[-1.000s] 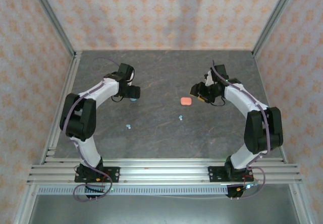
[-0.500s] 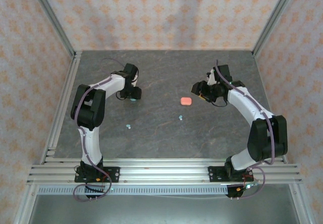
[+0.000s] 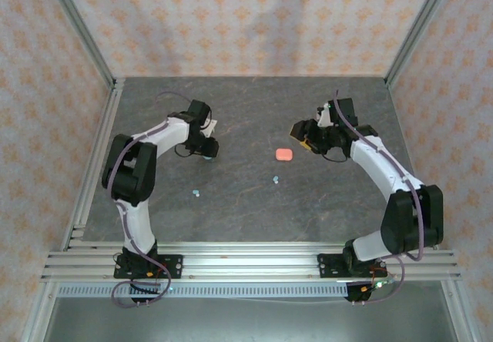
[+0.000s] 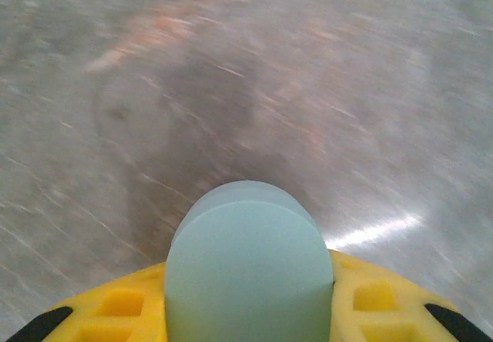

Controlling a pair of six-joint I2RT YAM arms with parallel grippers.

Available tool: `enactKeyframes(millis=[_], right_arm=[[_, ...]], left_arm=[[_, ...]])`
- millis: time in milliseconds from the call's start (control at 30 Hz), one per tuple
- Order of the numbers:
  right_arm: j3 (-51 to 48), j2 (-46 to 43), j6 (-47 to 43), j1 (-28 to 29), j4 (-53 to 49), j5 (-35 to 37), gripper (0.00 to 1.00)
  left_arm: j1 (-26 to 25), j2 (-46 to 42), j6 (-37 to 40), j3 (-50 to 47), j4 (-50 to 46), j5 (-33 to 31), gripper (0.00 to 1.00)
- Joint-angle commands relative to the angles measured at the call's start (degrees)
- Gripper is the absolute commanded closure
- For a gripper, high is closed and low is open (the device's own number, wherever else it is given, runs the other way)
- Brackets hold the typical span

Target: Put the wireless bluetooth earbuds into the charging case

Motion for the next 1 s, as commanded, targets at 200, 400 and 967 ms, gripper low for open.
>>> enactKeyframes(millis=[200,400,967], right_arm=[[1.2,-6.4,4.5,7.6,2.2,-8.4,0.42],[1.1,-12.0,5.2,11.0,1.3,-10.7,0.36],[5.1,-9.5,4.5,24.0,0.6,-8.2,0.30]], left_arm=[[-11.0,-22.6,11.8,-8.0,2.9,15.6,0.79],[-11.0,-35.2,14.0,-16.3,10.7,25.4,0.78],[-13.6,-39.2,17.0,-12.0,6.1,32.0,0.76]])
